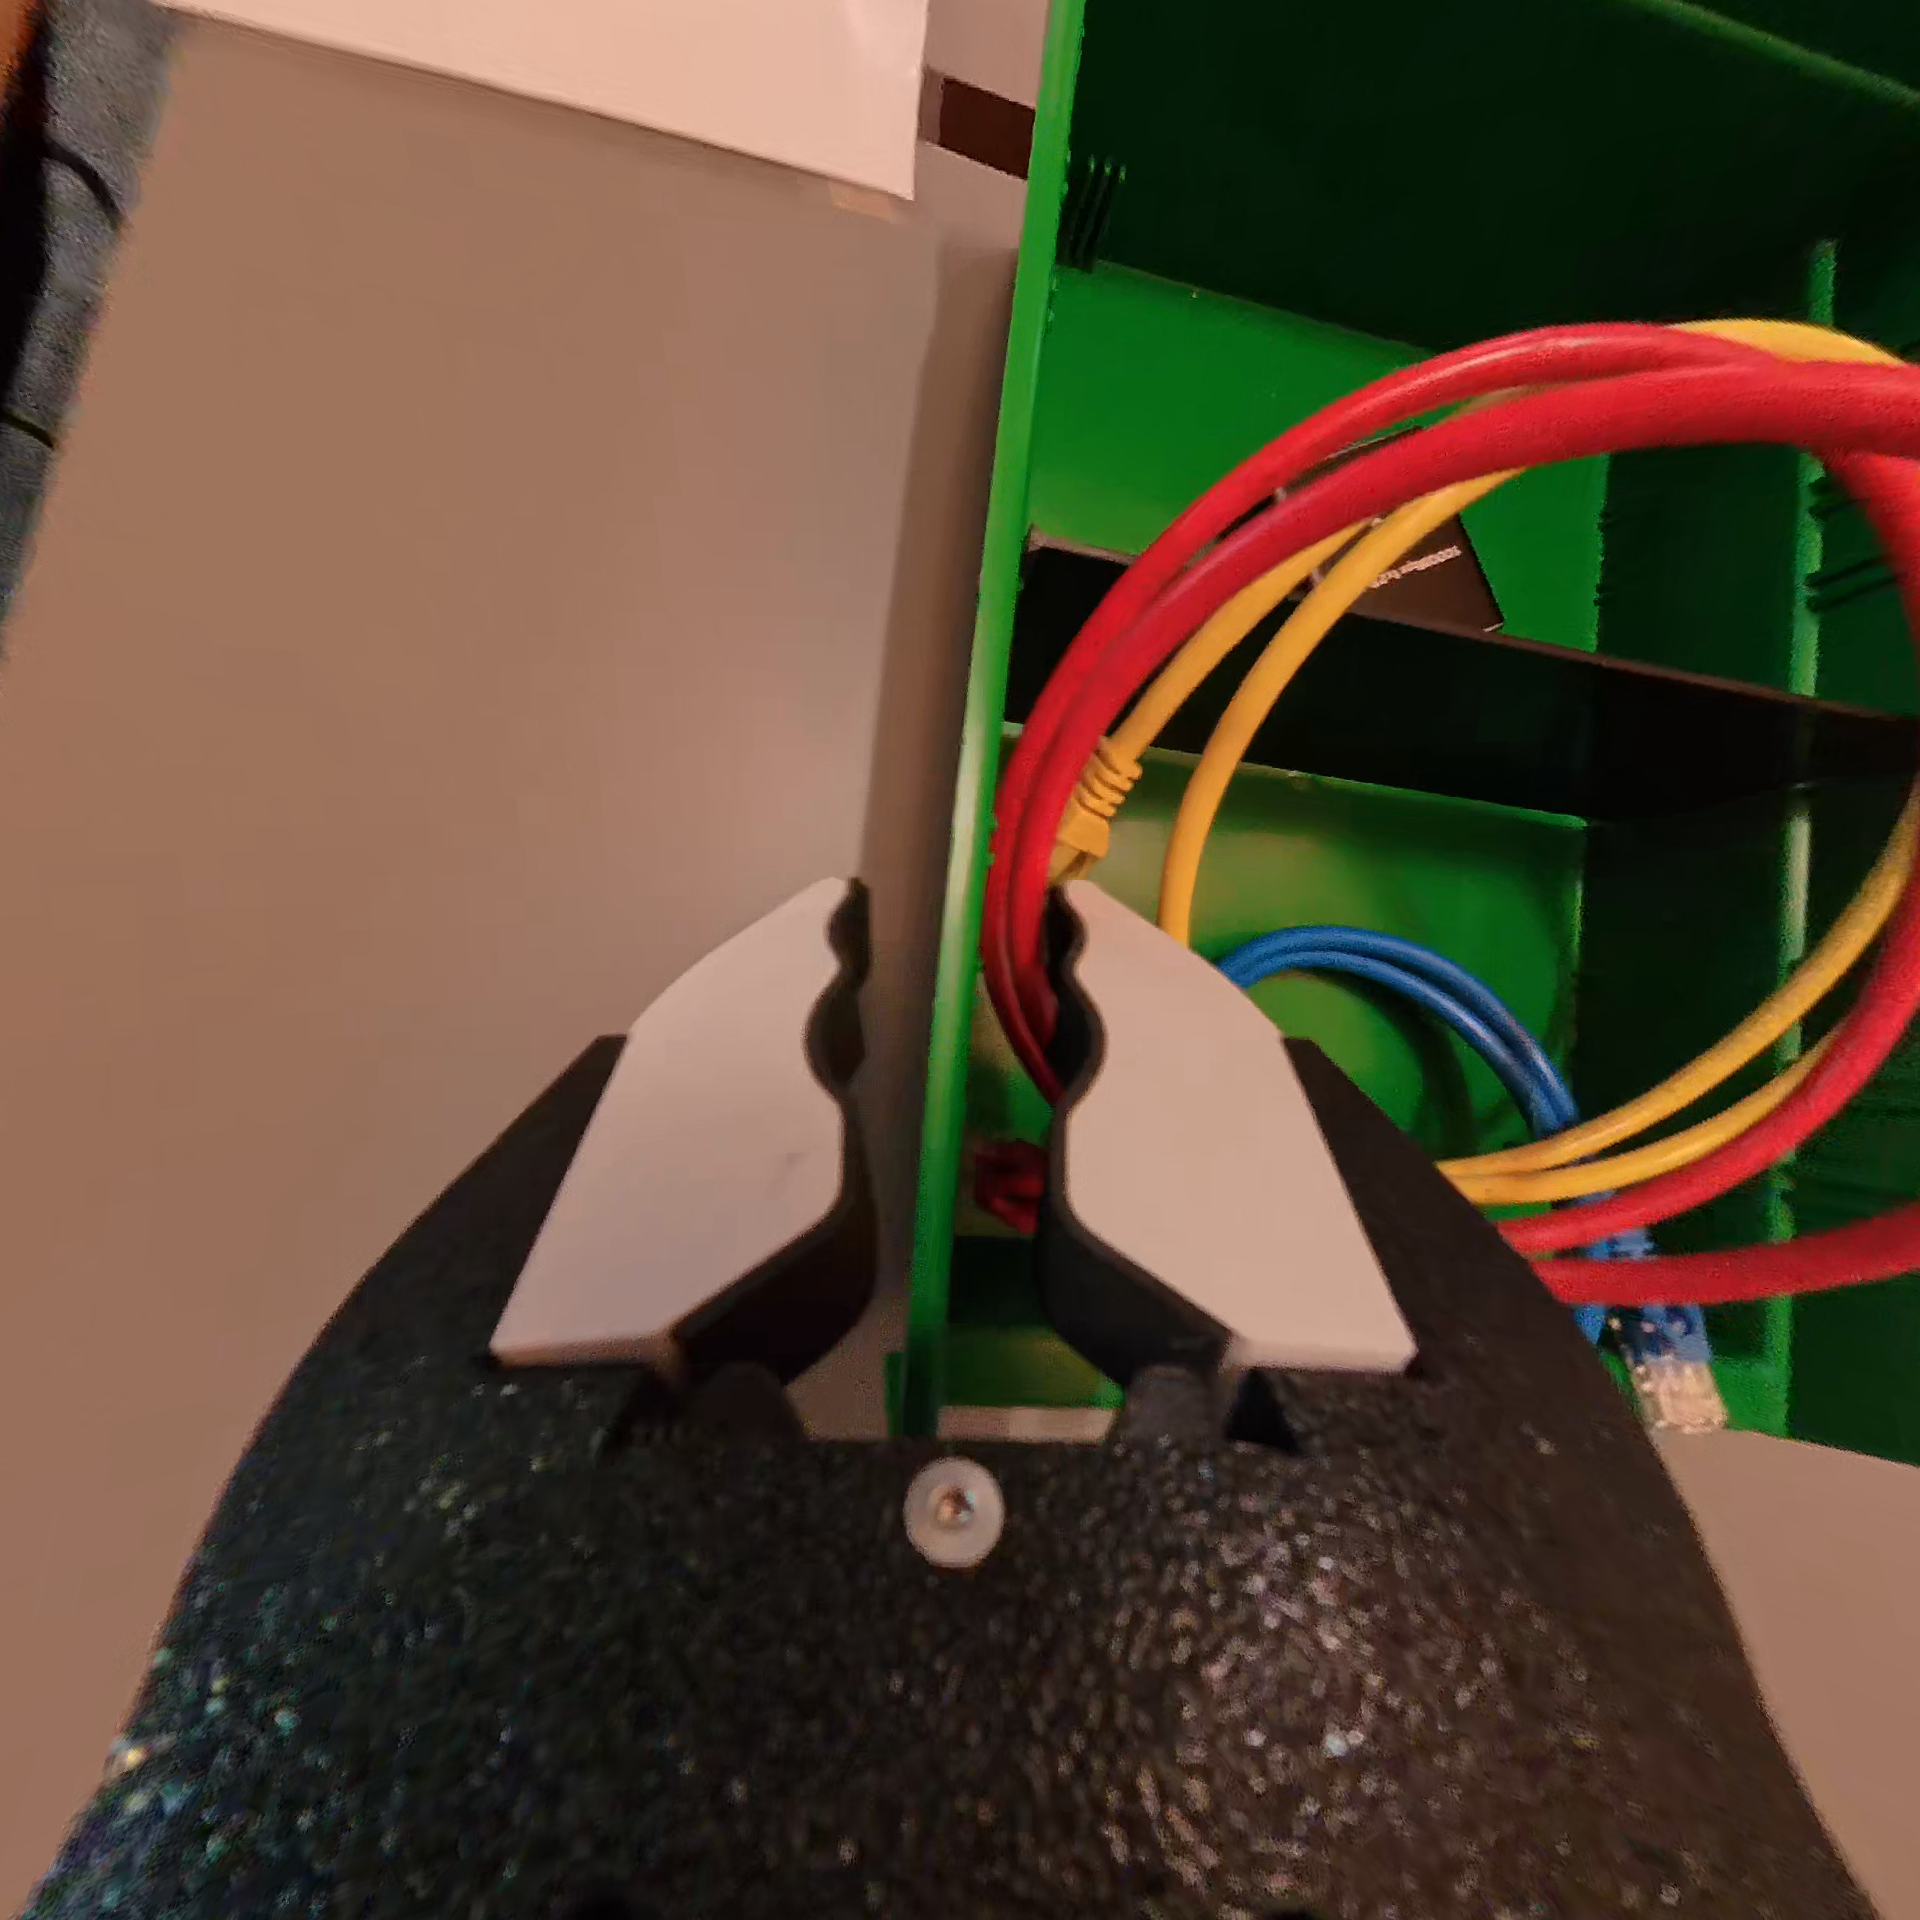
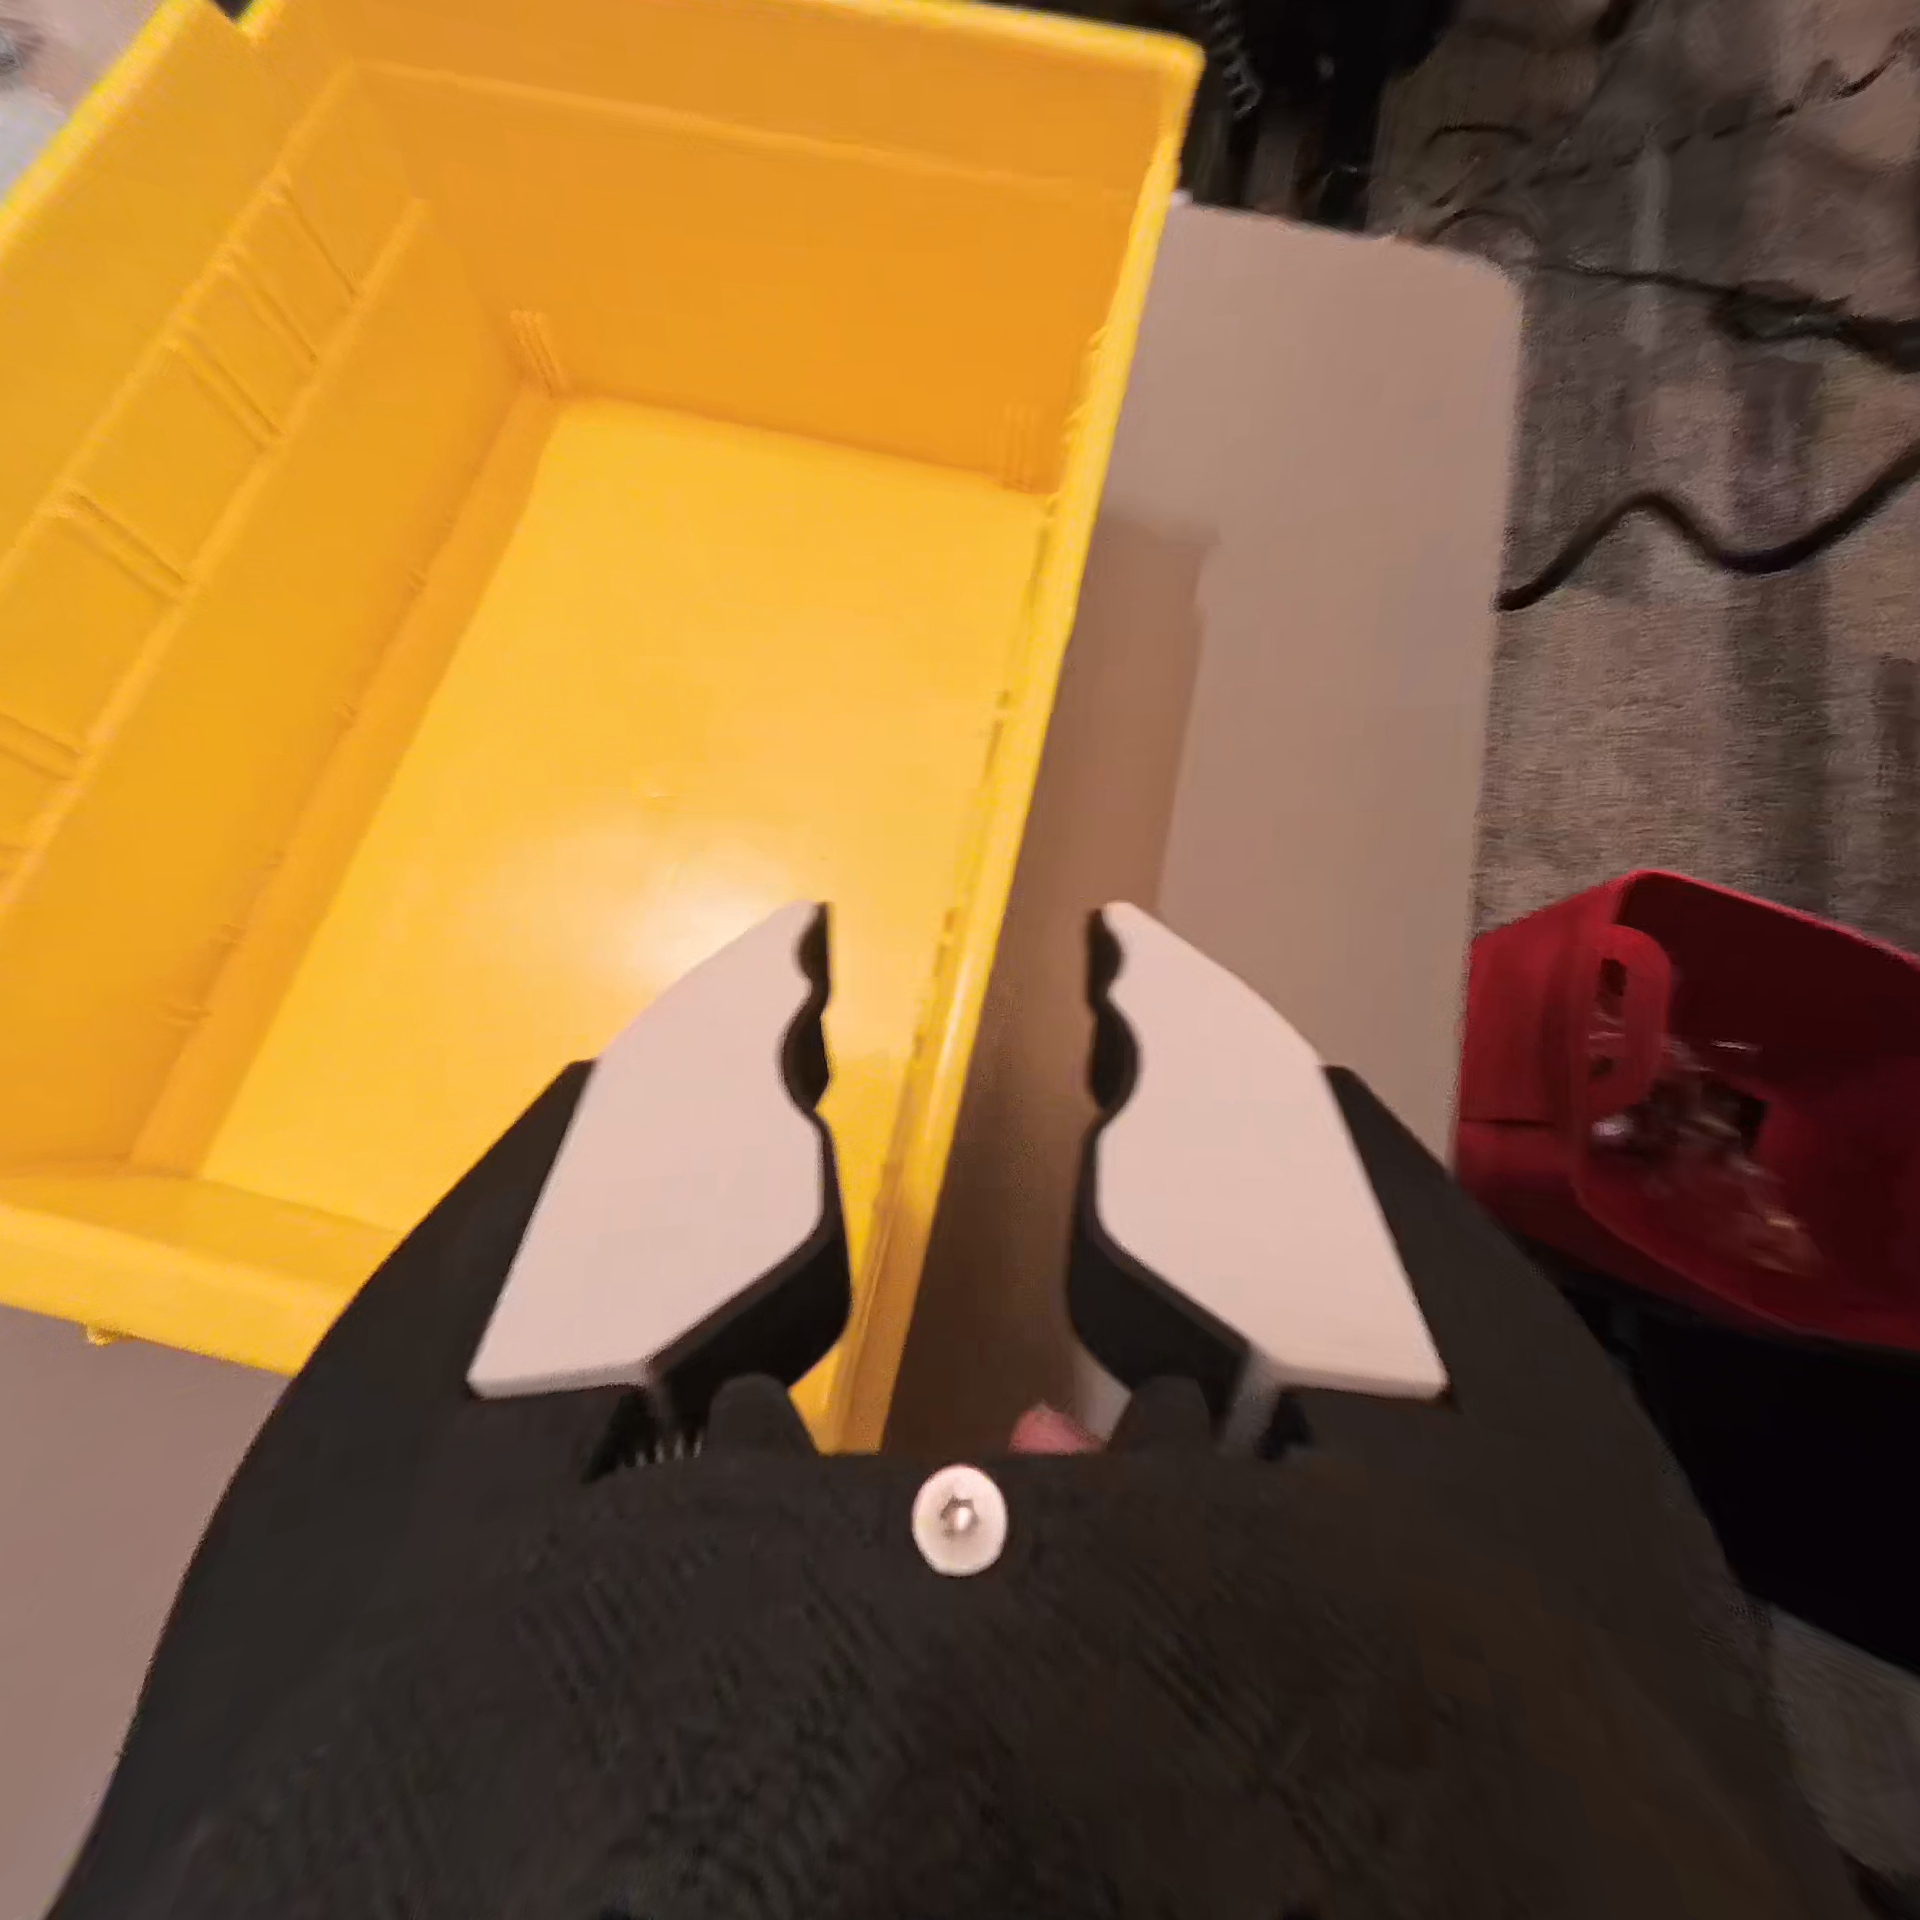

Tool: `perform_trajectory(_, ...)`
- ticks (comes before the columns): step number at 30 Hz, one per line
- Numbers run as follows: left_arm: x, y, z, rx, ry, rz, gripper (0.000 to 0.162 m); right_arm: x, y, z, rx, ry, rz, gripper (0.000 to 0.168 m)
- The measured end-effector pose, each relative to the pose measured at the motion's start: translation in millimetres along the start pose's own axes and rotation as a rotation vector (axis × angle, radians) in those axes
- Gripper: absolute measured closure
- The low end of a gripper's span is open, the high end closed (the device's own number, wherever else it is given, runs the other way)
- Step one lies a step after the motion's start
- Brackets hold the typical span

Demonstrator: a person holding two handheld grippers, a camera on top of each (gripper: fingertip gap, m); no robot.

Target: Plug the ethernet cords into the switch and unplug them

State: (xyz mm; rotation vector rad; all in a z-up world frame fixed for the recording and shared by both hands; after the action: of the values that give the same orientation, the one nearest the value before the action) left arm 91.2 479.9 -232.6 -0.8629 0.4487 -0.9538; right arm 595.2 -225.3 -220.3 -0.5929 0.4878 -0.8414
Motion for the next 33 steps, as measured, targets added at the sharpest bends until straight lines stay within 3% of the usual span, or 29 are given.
perform_trajectory(1,-4,-6,2,0.007,0.024,0.021,0.121,3,-11,8,0.038,-0.022,-0.051,0.102)
perform_trajectory(2,-7,-14,5,0.023,0.055,0.038,0.114,5,-25,17,0.092,-0.044,-0.105,0.088)
perform_trajectory(4,-10,-32,14,0.056,0.123,0.057,0.097,-5,-57,35,0.203,-0.091,-0.170,0.077)
perform_trajectory(8,0,-66,53,0.160,0.192,0.025,0.086,-102,-94,65,0.400,-0.142,0.015,0.060)
perform_trajectory(10,22,-74,74,0.169,0.192,-0.077,0.087,-168,-94,68,0.435,-0.173,0.152,0.058)
perform_trajectory(14,77,-63,105,0.018,0.186,-0.304,0.088,-287,-70,60,0.422,-0.266,0.304,0.055)
perform_trajectory(18,94,-26,130,-0.156,0.162,-0.290,0.083,-361,-50,49,0.384,-0.325,0.467,0.070)
perform_trajectory(21,87,8,136,-0.309,0.150,-0.212,0.083,-366,-39,45,0.352,-0.288,0.475,0.060)
perform_trajectory(26,83,58,117,-0.543,0.091,-0.163,0.087,-355,-22,25,0.270,-0.362,0.440,0.056)
perform_trajectory(31,83,83,100,-0.693,0.062,-0.083,0.073,-347,-16,25,0.256,-0.344,0.451,0.056)
perform_trajectory(33,87,89,97,-0.726,0.031,-0.080,0.076,-345,-14,25,0.256,-0.315,0.472,0.056)
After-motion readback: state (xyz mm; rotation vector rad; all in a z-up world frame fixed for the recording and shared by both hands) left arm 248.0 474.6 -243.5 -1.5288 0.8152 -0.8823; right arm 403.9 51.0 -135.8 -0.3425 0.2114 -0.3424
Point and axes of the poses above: each gripper's, where its closed fingertips meet, y out along the fingers, z out of its top, x = y × z across the jaws, the point moved 1 cm from there along -y, back along the fingers, and after that the axes turned 14 degrees about y, right-handed, at the moved point
